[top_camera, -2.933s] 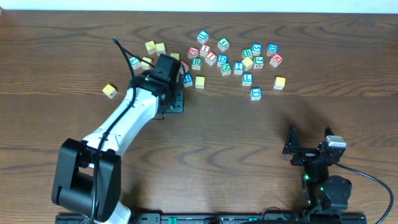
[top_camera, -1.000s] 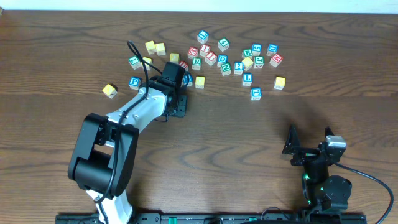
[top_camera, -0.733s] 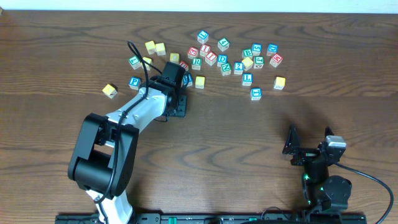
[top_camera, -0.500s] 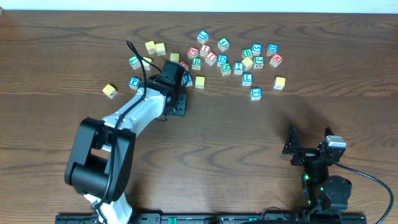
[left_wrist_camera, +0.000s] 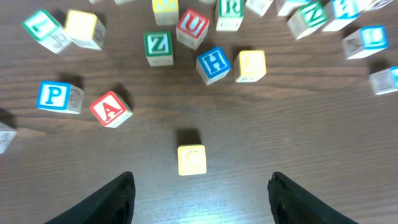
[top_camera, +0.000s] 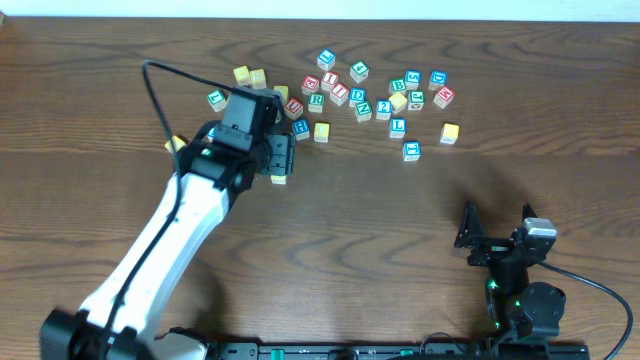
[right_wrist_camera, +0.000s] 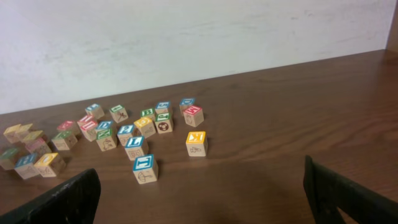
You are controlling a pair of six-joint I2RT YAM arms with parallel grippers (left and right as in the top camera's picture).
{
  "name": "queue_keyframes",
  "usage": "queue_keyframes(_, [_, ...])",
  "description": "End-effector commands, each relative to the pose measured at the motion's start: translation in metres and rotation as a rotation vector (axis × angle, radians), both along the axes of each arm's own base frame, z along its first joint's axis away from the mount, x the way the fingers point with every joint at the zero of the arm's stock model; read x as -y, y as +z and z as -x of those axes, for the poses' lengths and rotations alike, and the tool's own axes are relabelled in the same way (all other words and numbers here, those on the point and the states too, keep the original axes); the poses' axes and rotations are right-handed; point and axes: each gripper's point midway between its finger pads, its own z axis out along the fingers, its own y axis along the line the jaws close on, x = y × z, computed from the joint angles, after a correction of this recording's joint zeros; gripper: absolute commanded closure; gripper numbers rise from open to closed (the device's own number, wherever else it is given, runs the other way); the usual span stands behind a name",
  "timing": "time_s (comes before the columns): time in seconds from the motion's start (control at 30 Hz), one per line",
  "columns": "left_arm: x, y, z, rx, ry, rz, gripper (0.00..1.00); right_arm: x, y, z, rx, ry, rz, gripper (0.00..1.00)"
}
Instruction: Spell out CORL
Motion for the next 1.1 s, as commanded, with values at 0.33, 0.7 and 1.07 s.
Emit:
queue_keyframes(0.33, [-0.007, 0.024, 0.017, 0.025, 0.0, -0.001, 0.07, 0.0, 0.0, 0.0, 0.002, 0.002, 0.007, 0.01])
queue_keyframes(0.7, [-0.005, 0.052, 0.024, 0.092, -0.015, 0.051, 0.06, 0.001, 0.0, 0.0, 0.001, -0.005, 0.013, 0.01])
queue_keyframes(1.07, [-0.011, 0.099, 0.041, 0.22, -0.017, 0.098, 0.06, -0.014, 0.003, 0.001, 0.013, 0.08, -0.044, 0.01])
